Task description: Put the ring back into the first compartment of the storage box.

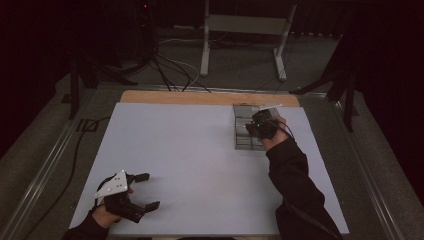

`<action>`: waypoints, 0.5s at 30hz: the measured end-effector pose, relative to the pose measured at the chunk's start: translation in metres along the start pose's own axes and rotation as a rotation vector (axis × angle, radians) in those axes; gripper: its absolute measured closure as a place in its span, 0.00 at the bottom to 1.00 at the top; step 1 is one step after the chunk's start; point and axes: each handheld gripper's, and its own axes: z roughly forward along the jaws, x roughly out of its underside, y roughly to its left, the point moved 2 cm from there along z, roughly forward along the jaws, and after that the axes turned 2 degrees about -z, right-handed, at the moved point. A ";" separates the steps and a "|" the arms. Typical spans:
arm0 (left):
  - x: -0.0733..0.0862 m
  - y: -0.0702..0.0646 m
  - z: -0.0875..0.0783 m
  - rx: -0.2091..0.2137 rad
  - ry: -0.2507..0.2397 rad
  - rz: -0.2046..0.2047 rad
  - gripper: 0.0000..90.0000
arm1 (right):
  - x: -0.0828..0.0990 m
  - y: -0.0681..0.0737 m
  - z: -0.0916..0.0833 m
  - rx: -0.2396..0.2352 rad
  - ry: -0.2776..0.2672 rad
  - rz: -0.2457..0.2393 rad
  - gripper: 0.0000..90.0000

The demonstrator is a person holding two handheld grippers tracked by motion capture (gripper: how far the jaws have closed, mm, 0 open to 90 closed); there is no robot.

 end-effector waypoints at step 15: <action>0.000 -0.001 0.000 0.000 0.000 0.001 0.01 | -0.001 -0.006 0.019 -0.001 0.025 0.031 0.79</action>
